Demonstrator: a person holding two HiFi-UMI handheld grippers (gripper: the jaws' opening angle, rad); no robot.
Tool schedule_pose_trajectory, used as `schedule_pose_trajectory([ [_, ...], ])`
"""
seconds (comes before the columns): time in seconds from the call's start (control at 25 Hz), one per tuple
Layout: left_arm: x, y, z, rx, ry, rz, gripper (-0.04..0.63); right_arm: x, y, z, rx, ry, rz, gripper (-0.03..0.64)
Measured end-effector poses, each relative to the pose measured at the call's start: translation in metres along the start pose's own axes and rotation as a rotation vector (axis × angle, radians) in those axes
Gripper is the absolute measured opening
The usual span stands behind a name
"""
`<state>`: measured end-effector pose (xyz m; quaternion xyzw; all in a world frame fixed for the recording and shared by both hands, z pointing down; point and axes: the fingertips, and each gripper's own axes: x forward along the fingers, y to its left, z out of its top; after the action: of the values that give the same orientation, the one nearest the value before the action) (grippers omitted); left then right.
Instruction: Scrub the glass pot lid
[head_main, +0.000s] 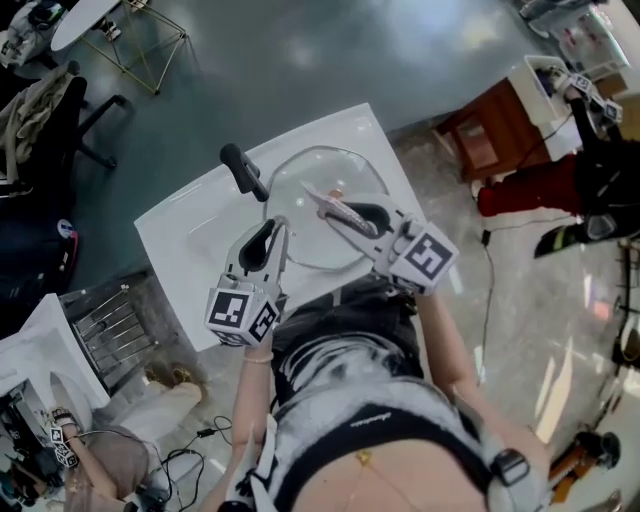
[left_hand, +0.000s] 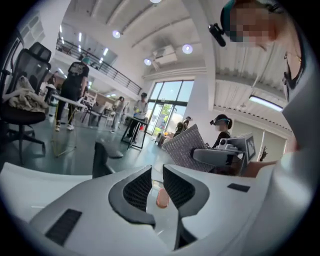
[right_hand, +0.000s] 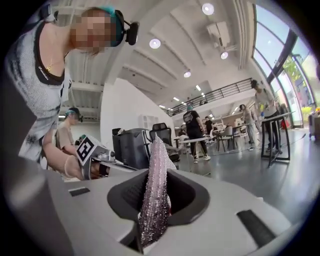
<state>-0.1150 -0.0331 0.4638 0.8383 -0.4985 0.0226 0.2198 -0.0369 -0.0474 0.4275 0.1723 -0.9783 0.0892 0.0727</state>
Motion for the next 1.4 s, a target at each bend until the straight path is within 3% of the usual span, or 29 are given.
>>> schedule_pose_trajectory([
  [0.16,0.003,-0.014,0.026,0.032,-0.075,-0.053,-0.001,-0.002,0.004,0.012,0.018,-0.037,-0.11,0.084],
  [0.28,0.005,-0.022,0.032,0.04,-0.088,-0.076,-0.005,-0.002,0.004,0.012,0.032,-0.058,-0.159,0.083],
  [0.56,0.003,-0.055,0.043,0.101,-0.105,-0.078,-0.005,-0.017,0.003,0.012,0.092,-0.114,-0.165,0.083],
  [0.96,-0.004,-0.135,0.051,0.124,-0.187,0.029,-0.005,-0.089,0.023,0.027,0.022,-0.129,-0.104,0.083],
  [1.2,-0.016,-0.194,0.036,0.113,-0.21,0.112,-0.005,-0.153,0.037,0.022,-0.013,-0.107,-0.127,0.082],
  [1.4,-0.038,-0.232,0.021,0.113,-0.24,0.202,-0.005,-0.187,0.061,0.011,-0.027,-0.077,-0.067,0.081],
])
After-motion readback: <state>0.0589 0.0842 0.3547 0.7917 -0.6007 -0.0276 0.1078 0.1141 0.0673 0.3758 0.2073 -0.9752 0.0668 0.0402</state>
